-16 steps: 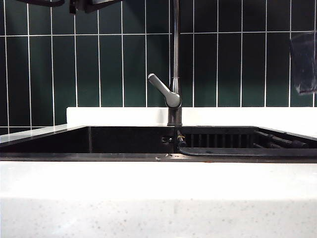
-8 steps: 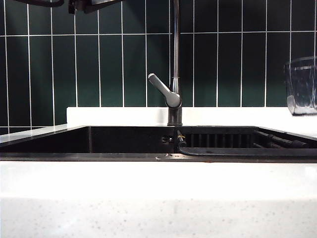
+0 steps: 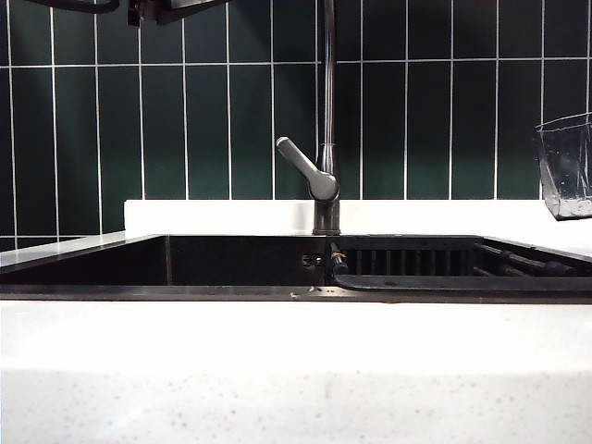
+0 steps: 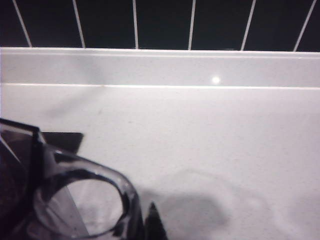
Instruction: Pick up the mug next to the sink, go to the faucet to get some water, pour the water into the sink, and finally put the mug back to its place.
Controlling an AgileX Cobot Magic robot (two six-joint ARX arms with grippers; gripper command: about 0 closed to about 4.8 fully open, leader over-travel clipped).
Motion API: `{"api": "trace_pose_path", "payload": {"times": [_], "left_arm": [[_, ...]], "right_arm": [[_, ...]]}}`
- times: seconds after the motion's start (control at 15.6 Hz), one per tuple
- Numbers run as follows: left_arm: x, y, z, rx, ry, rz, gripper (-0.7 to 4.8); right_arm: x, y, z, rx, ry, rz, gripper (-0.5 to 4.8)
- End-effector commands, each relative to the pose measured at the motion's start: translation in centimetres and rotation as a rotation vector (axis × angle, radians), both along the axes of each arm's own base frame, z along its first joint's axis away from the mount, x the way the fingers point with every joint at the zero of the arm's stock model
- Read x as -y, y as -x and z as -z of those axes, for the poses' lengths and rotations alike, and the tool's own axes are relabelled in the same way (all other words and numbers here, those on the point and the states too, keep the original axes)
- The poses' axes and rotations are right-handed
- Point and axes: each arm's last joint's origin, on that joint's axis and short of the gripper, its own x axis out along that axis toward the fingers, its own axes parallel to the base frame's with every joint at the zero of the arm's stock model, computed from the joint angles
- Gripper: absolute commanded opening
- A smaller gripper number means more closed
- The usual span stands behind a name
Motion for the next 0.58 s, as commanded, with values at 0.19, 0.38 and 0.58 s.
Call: {"api": "trace_pose_path", "payload": {"times": [0.19,0.38,0.58], "left_arm": [[0.0,0.1,-0.2,0.021,0.007,0.004,1.11],[0.0,0.1,-0.2,0.020,0.006,0.004,1.11],[0.0,0.1,-0.2,0.020,0.006,0.004,1.11]], "right_arm": [[0.1,-0.4,0.4,0.018,0.008,0.013,-0.02],[0.1,-0.2,0.4,0.059,0.019,0.026,-0.02],[0.2,-0.6,1.1,0.057,0.012,0.027,-0.02]]}}
